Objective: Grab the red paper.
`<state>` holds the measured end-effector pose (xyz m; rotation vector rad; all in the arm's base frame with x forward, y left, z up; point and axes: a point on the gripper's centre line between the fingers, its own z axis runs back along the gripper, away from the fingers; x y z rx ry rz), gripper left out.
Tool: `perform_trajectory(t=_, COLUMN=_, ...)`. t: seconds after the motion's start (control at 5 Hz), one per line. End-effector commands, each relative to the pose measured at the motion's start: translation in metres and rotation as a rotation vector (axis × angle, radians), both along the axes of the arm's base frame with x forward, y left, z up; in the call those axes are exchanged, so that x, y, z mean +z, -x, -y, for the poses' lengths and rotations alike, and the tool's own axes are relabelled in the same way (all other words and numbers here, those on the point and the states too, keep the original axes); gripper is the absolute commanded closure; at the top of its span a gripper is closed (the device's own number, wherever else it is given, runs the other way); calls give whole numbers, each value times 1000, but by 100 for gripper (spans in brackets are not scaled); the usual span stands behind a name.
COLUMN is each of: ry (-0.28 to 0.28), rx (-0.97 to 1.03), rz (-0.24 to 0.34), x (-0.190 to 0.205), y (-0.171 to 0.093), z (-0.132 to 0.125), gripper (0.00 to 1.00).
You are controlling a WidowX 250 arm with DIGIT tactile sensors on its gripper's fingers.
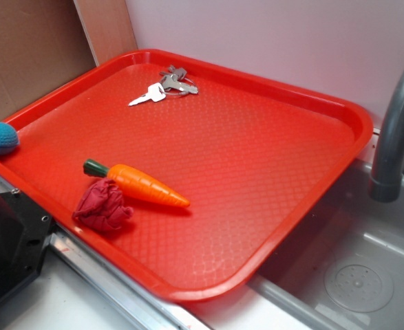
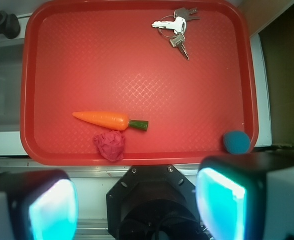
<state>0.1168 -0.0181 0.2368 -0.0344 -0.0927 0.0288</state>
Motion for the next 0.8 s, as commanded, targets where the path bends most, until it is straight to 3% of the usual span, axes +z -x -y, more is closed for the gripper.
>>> perform_trajectory(t=0.0, ry=0, rx=0, rz=0, x=0, y=0, z=0, gripper=0)
perform_trajectory(t=0.2, ry=-3, rx=28, rz=-50, x=-49, y=1, z=7, gripper=0)
perform_trajectory(t=0.6, ry=8, rx=50, rz=-69, x=-101, y=-2, z=21, gripper=0)
